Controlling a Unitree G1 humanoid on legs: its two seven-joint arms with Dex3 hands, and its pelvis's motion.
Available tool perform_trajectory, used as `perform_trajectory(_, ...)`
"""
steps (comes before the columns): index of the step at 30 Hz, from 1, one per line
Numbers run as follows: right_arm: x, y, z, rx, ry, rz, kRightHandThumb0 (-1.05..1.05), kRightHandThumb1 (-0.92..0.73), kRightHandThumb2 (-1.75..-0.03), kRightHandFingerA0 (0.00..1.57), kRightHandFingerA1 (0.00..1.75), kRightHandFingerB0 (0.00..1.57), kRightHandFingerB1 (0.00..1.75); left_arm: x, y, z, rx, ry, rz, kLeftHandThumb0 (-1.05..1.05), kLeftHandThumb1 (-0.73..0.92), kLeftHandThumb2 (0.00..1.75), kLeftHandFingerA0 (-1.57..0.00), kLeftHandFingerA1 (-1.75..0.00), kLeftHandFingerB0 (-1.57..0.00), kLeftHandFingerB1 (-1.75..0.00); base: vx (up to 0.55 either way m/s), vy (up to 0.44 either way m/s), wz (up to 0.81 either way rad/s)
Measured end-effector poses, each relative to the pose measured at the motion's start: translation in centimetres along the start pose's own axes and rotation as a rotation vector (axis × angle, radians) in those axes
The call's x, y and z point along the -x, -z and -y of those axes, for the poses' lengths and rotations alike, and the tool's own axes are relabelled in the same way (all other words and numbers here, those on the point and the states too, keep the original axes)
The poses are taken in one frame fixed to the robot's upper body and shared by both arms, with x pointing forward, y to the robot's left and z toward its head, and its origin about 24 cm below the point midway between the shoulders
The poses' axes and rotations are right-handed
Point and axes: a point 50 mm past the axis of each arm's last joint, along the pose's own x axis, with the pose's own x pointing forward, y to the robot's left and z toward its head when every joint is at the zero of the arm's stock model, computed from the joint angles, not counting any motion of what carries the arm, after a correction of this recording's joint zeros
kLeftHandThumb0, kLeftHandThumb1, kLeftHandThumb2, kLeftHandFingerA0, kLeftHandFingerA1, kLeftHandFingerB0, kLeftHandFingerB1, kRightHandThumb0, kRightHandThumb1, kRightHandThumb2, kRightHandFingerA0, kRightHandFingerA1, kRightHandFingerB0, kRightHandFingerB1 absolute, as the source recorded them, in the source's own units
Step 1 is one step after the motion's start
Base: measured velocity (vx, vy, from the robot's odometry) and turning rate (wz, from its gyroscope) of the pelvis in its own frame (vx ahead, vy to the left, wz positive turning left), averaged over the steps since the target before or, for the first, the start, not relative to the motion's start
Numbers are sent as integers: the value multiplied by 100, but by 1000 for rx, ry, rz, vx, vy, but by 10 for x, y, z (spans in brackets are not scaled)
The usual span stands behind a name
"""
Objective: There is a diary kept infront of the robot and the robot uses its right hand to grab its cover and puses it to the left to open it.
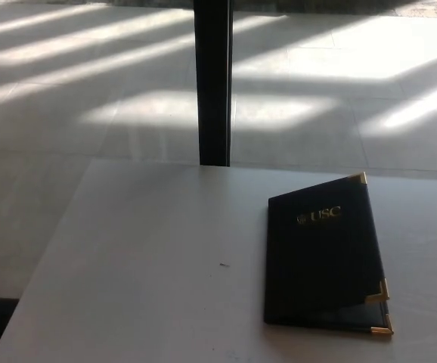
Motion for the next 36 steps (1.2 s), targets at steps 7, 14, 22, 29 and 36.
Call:
perform_trajectory(7,3,-6,13,-105,-27,46,-94,-90,-67,27,53,34,49,4,-5,-8,118,38,-5,-56,87,65,-18,-41,-16,-35,0,0,0)
perform_trajectory(14,7,-31,27,-219,14,154,-87,-72,-117,19,59,30,62,5,-16,-14,192,30,39,-29,67,116,-7,-53,-7,-52,0,0,0)
perform_trajectory(22,8,-84,51,-319,80,329,-91,-89,-67,33,56,37,52,6,-96,-13,266,53,335,-62,81,64,-20,-51,-22,-44,0,0,0)
perform_trajectory(29,23,-152,65,-394,130,593,-89,-89,-67,40,72,43,61,30,-159,0,273,135,583,-74,60,102,-31,-59,-21,-51,0,0,0)
perform_trajectory(36,51,-221,61,-452,114,846,-90,-89,-66,51,67,51,56,55,-187,13,245,217,707,-65,81,63,-29,-47,-27,-40,0,0,0)
